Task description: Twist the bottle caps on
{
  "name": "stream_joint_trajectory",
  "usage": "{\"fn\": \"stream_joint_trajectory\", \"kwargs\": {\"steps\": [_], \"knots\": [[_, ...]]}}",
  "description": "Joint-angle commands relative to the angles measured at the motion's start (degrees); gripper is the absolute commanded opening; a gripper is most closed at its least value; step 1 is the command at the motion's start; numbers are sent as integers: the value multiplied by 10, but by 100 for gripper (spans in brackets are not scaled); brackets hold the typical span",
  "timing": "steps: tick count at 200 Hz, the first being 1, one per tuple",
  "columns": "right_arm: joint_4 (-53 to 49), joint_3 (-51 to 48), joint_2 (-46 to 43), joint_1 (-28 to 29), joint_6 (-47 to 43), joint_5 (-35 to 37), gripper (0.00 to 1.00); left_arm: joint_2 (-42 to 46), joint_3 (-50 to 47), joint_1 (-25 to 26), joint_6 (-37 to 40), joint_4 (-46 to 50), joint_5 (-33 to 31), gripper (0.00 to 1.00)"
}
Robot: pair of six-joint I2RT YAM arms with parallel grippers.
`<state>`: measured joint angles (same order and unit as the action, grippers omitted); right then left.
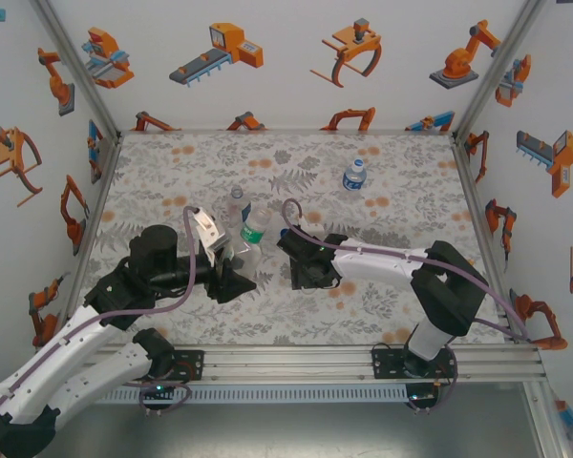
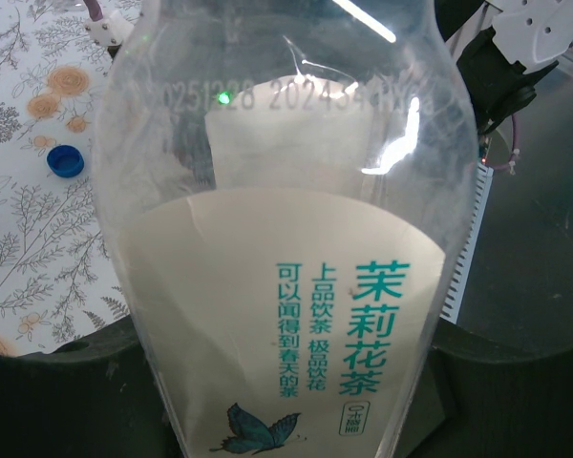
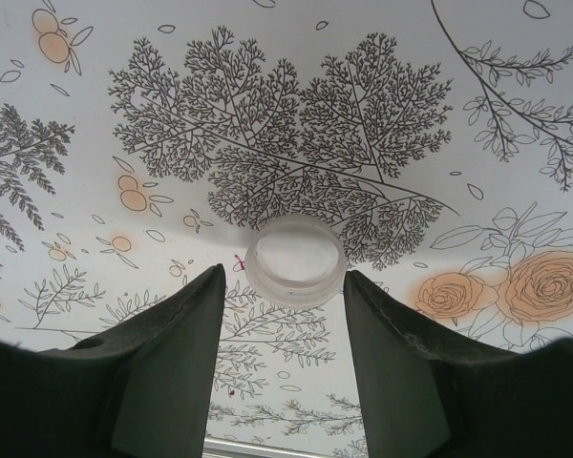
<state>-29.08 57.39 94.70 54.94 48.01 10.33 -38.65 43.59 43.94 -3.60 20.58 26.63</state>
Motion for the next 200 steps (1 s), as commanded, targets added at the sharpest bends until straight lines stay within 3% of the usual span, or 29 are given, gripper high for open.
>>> {"fn": "stream_joint_trajectory", "kwargs": {"steps": [1, 200], "knots": [[7, -2, -3, -2, 0, -3, 50, 4, 2, 0, -2, -13, 8, 0], [0, 13, -12, -2, -3, 0, 50, -3, 1, -1, -4, -18, 9, 0]]}}
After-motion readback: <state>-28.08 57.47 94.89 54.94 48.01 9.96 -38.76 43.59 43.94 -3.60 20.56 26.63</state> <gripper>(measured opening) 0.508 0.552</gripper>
